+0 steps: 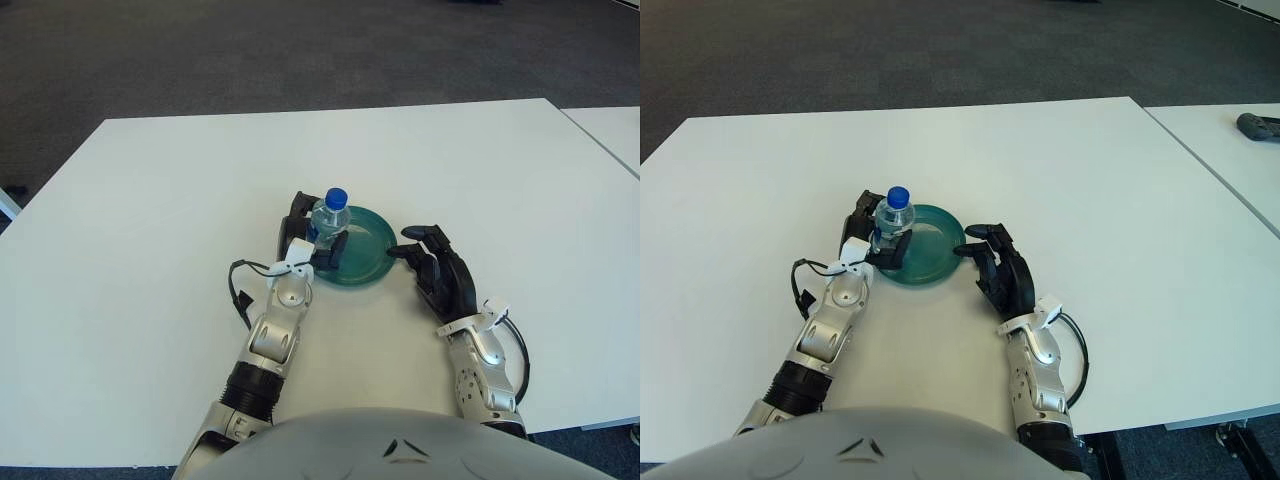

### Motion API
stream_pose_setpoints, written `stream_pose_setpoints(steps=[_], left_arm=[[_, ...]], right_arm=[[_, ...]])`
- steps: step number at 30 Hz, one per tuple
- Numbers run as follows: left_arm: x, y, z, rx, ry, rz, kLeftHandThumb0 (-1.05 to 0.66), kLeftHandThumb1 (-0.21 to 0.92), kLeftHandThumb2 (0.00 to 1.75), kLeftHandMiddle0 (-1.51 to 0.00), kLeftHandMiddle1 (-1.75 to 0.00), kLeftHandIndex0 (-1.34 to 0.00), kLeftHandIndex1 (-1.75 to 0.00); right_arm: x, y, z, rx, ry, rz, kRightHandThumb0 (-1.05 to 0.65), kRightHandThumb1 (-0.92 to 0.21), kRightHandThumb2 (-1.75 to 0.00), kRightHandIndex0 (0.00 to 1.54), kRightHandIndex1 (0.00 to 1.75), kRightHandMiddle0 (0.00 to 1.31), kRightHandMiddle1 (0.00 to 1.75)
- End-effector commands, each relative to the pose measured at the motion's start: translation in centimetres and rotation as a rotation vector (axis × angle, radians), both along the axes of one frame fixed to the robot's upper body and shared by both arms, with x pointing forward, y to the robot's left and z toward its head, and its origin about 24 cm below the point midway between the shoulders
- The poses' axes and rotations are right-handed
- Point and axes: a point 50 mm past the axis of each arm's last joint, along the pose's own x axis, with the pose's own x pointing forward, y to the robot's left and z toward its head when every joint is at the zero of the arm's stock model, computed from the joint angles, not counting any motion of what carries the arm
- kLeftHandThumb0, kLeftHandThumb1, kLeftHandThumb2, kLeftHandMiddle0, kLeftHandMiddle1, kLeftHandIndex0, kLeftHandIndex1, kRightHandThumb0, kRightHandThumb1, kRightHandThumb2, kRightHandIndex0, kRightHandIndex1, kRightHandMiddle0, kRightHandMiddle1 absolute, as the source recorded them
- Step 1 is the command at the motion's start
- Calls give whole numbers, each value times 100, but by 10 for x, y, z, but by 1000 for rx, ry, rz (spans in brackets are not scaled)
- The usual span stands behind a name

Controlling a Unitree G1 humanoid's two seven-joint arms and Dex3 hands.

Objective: Put the bottle into the plate.

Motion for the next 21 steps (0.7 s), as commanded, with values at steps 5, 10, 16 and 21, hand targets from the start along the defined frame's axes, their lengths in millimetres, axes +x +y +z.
stream_pose_setpoints(steps=[5,10,16,21], left_arm=[[11,-17,15,-25,-71,1,-48,28,136,-114,-175,-64,-175],[16,-18,13,-22,-75,5,-48,28,136,-114,-175,-63,-175],[19,-20,13,-22,-65,-6,-48,28,136,-113,-175,-63,-175],[20,-21,13,-16,-53,-11,-48,28,136,-114,-175,-63,-175]], right_arm=[[-26,8,-32,17,187,3,-79,-92,-49,21,140,20,129],[-27,9,-32,17,187,3,-79,-92,-49,21,140,20,129],[-28,12,-32,17,187,3,-79,-92,-49,21,140,20,129],[-30,13,-32,17,187,3,-79,-92,-49,21,140,20,129]])
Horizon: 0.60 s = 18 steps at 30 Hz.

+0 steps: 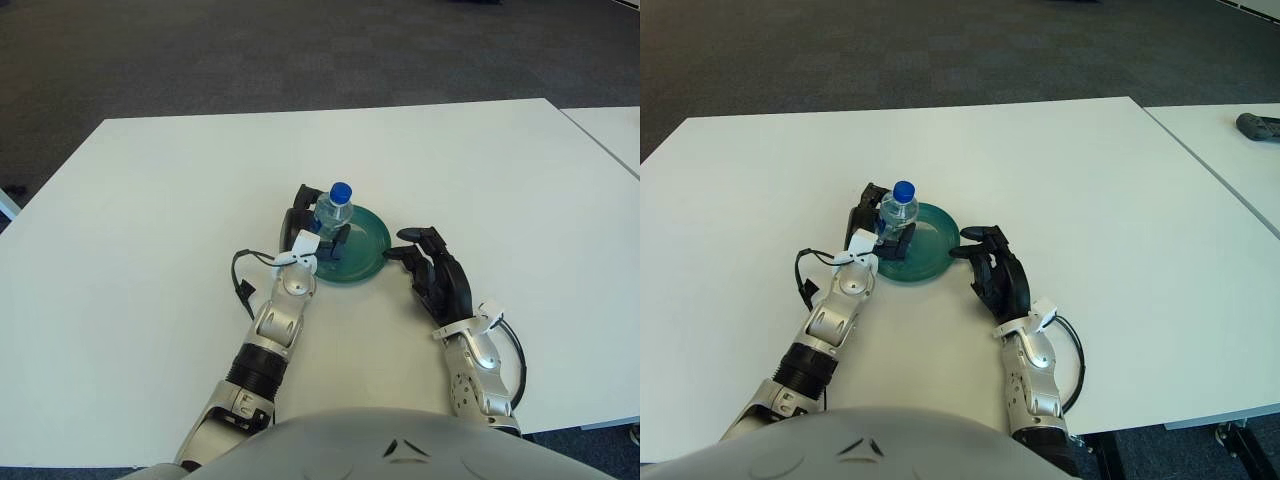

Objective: Put the bottle into the plate.

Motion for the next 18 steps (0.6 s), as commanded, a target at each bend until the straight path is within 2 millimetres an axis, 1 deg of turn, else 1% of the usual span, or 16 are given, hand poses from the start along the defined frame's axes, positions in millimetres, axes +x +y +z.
stream_pose_setpoints(steps=[1,6,9,13,17,18], left_arm=[[7,-17,16,-60,-37,-14,-48,28,136,-114,-175,-63,-175],[10,-17,12,-57,-12,-19,-48,28,136,-114,-175,-64,-175],[11,-15,7,-87,14,-30,-48,28,136,-114,-175,-64,-175],[11,-16,7,-120,23,-55,-48,27,137,-114,-175,-64,-175],[12,-16,6,-143,26,-82,-48,29,135,-108,-175,-63,-175],[13,-16,6,-146,25,-86,-47,32,131,-106,-175,-60,-175]], right_arm=[[-26,5,-32,20,196,6,-79,-92,-49,21,140,20,129],[-26,6,-32,20,195,6,-79,-92,-49,21,140,20,129],[-26,6,-32,20,195,6,-79,-92,-49,21,140,20,129],[-26,6,-32,20,195,6,-79,-92,-49,21,140,20,129],[-26,6,-32,20,195,6,-79,-92,-49,21,140,20,129],[-26,6,-32,20,195,6,-79,-92,-49,21,140,20,129]])
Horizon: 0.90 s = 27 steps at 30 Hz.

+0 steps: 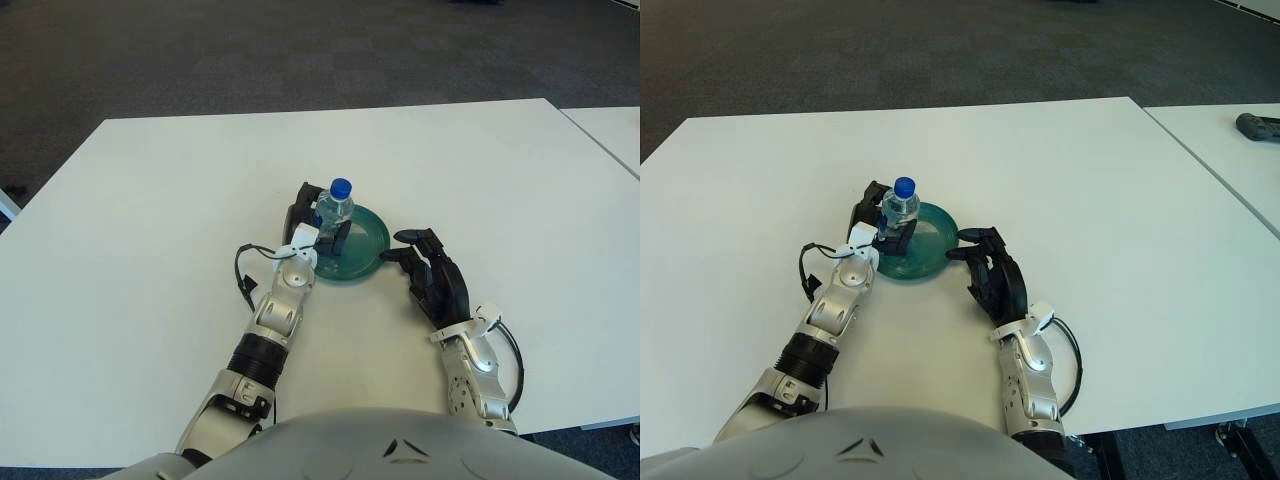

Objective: Put the bottle into the plate.

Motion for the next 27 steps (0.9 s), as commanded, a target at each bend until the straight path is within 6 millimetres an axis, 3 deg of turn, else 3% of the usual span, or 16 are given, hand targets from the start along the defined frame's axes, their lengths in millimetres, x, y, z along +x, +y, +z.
stream_pose_setpoints(steps=[1,2,5,6,8,9,12,18,27], left_arm=[[2,-15,6,-81,-14,-35,-45,37,124,-103,-175,-56,-175],[3,-15,6,-81,-15,-41,-42,54,98,-77,-171,-48,-170],[-1,-13,-3,-79,19,-67,-38,79,58,-45,-165,-39,-163],[-4,-11,-9,-74,50,-85,-47,81,53,-36,-149,-31,-147],[-7,-9,-16,-67,85,-109,-70,88,42,-25,-82,-13,-100],[-7,-8,-16,-64,88,-113,-78,89,42,-23,-58,-8,-83],[-8,-3,-15,-44,94,-126,-89,91,45,-20,-25,-3,-56],[-9,5,-17,2,117,-126,-98,92,56,-13,-6,0,-29],[-12,11,-22,13,154,-102,-102,92,60,-9,-1,0,-16]], right_arm=[[-24,3,-32,15,197,5,-79,-92,-49,21,140,20,129],[-24,3,-32,15,197,5,-79,-92,-49,21,140,20,129],[-24,3,-32,15,196,5,-79,-92,-49,21,140,20,129],[-24,3,-32,15,196,5,-79,-92,-49,21,140,20,129],[-24,3,-32,15,196,5,-79,-92,-49,21,140,20,129],[-24,3,-32,15,196,5,-79,-92,-49,21,140,20,129],[-25,2,-32,15,196,5,-79,-92,-49,21,140,20,129],[-25,2,-32,15,196,5,-79,-92,-49,21,140,20,129],[-26,2,-32,15,195,5,-79,-92,-49,21,140,20,129]])
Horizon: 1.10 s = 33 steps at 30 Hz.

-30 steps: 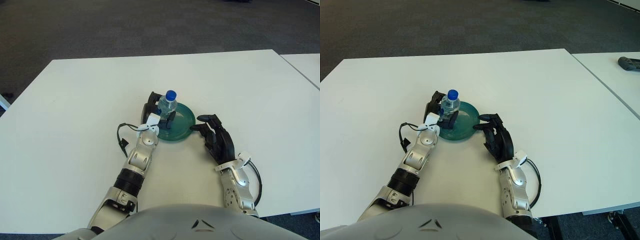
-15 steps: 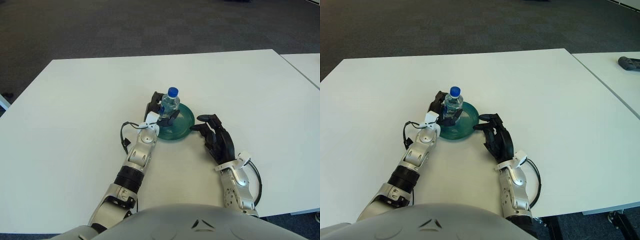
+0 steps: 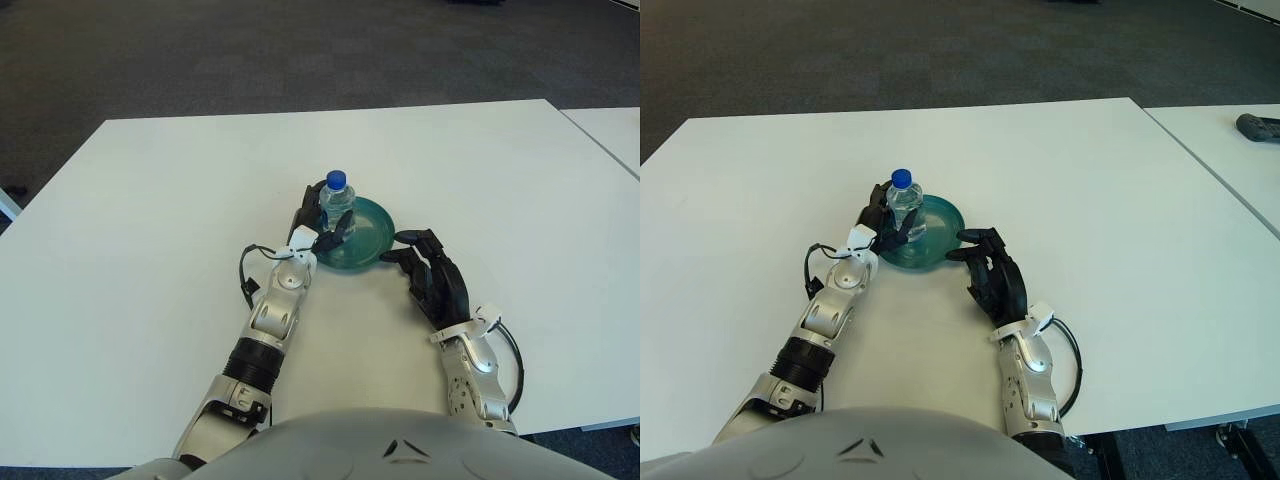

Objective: Put the bottle into the plate.

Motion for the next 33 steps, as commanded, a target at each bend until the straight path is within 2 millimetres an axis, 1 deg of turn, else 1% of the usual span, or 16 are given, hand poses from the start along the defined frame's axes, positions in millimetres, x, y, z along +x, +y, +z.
stream_pose_setpoints(steps=[1,7,9,16,18,20,23,24,25,27,28,29,30,31,32,33], left_arm=[[-7,8,-18,33,94,22,-102,92,60,-8,0,0,-16],[-11,9,-19,44,99,43,-104,92,62,-6,0,0,-9],[-12,10,-19,47,93,55,-105,92,63,-3,0,0,-5],[-16,18,-17,60,55,113,-105,92,63,0,0,0,0],[-20,24,-14,63,22,135,-105,92,63,0,0,0,0],[-24,28,-10,39,-28,200,-105,92,63,0,0,0,0],[-26,29,-8,6,-66,284,-105,92,62,-5,-2,-5,-3],[-27,29,-8,-1,-73,303,-105,92,60,-8,-1,-3,-15],[-28,31,-8,-23,-87,362,-105,92,60,-9,-1,-3,-19],[-35,36,-15,-65,-105,491,-97,92,56,-27,-8,-1,-58],[-38,40,-19,-80,-110,545,-95,92,55,-31,-9,-1,-65],[-41,43,-22,-86,-114,572,-90,92,55,-35,-23,-3,-81],[-43,48,-24,-92,-120,599,-87,92,54,-35,-39,-5,-91],[-45,51,-26,-95,-126,617,-84,92,54,-36,-48,-7,-96],[-46,53,-27,-97,-131,626,-81,92,55,-36,-62,-10,-104],[-46,54,-28,-98,-136,631,-78,92,55,-36,-71,-11,-109]], right_arm=[[-25,1,-31,13,194,3,-79,-92,-49,21,140,20,129],[-25,1,-31,13,195,3,-79,-92,-49,21,140,20,129],[-25,1,-31,13,195,3,-79,-92,-49,21,140,20,129],[-25,1,-31,13,195,3,-79,-92,-49,21,140,20,129],[-25,1,-31,13,194,3,-79,-92,-49,21,140,20,129],[-25,1,-31,13,194,3,-79,-92,-49,21,140,20,129],[-25,1,-31,13,194,3,-79,-92,-49,21,140,20,129],[-25,1,-31,13,194,3,-79,-92,-49,21,140,20,129],[-25,1,-31,13,194,3,-79,-92,-49,21,140,20,129],[-26,0,-31,12,194,3,-79,-92,-49,21,140,20,129],[-26,0,-31,12,193,2,-79,-92,-49,21,140,20,129],[-26,0,-31,12,194,2,-79,-92,-49,21,140,20,129],[-26,-1,-31,12,193,2,-79,-92,-49,21,140,20,129],[-26,-1,-31,12,193,2,-79,-92,-49,21,140,20,129],[-26,-1,-30,12,193,2,-79,-92,-49,21,140,20,129],[-26,-1,-30,12,193,2,-79,-92,-49,21,140,20,129]])
